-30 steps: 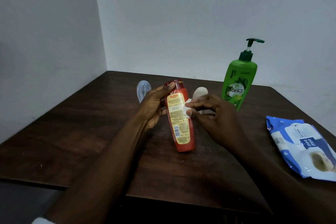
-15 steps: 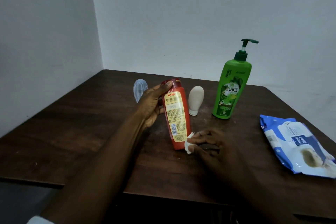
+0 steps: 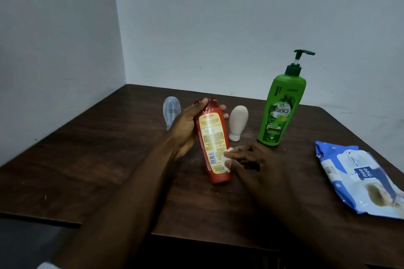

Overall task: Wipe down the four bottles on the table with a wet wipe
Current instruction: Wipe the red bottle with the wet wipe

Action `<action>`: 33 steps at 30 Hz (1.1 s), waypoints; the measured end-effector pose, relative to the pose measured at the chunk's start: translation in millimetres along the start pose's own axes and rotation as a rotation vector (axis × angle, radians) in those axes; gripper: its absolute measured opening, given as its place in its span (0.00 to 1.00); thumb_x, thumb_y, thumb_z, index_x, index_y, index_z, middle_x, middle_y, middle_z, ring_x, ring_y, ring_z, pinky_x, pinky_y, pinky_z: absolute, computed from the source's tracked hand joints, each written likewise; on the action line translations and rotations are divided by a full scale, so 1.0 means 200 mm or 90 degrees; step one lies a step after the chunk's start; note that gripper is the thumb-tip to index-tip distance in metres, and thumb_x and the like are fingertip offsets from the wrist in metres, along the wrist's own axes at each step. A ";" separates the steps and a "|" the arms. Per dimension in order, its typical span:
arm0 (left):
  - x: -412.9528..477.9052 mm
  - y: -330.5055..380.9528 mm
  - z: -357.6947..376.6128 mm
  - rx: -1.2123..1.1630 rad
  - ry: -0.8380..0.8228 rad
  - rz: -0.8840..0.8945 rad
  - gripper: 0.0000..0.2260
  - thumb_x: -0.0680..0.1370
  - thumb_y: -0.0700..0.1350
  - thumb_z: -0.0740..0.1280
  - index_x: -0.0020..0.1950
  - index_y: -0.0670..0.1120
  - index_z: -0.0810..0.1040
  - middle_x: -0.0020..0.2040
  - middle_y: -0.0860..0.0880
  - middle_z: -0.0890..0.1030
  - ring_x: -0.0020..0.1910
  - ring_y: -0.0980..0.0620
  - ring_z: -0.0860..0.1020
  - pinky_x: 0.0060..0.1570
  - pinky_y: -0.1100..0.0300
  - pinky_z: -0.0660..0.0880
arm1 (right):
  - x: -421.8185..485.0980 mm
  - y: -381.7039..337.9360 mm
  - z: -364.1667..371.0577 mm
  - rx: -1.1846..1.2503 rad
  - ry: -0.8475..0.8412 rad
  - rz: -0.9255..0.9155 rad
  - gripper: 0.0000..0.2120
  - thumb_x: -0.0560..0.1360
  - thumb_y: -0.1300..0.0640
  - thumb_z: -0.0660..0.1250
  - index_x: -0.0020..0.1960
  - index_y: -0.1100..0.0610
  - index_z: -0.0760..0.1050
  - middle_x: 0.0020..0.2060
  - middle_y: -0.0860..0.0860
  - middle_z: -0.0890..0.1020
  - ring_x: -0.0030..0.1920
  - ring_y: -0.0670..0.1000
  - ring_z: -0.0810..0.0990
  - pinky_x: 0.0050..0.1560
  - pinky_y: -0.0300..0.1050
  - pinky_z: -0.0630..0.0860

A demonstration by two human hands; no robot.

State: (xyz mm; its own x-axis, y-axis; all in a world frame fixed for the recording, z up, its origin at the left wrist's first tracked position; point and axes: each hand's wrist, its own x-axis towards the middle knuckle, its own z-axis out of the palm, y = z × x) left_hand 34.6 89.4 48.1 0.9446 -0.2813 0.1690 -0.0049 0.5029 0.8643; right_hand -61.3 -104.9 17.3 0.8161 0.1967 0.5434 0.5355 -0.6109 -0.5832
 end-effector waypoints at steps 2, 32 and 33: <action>0.00 0.00 0.00 -0.008 -0.010 -0.006 0.22 0.81 0.56 0.60 0.66 0.41 0.74 0.57 0.43 0.85 0.57 0.44 0.83 0.53 0.51 0.81 | 0.07 -0.02 0.00 -0.009 0.032 -0.010 0.10 0.73 0.55 0.74 0.55 0.48 0.84 0.50 0.40 0.81 0.51 0.38 0.80 0.50 0.35 0.80; 0.03 -0.04 -0.04 -0.128 -0.045 0.018 0.19 0.84 0.56 0.55 0.66 0.46 0.77 0.53 0.46 0.85 0.54 0.49 0.84 0.53 0.53 0.81 | 0.40 -0.22 0.12 -0.063 0.178 -0.106 0.08 0.75 0.61 0.73 0.53 0.58 0.85 0.49 0.52 0.86 0.50 0.48 0.83 0.58 0.43 0.77; 0.03 -0.04 -0.04 -0.141 -0.041 0.017 0.19 0.84 0.55 0.56 0.65 0.45 0.78 0.52 0.46 0.85 0.52 0.50 0.84 0.53 0.54 0.81 | 0.40 -0.23 0.12 -0.081 0.178 -0.125 0.08 0.74 0.62 0.73 0.53 0.58 0.86 0.49 0.52 0.87 0.50 0.49 0.83 0.58 0.38 0.74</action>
State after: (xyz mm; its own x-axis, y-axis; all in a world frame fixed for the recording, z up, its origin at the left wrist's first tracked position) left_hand 43.2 90.2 39.1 0.9223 -0.3132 0.2265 0.0488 0.6757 0.7356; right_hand -14.4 -42.5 72.3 0.6003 0.1136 0.7917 0.6306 -0.6762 -0.3811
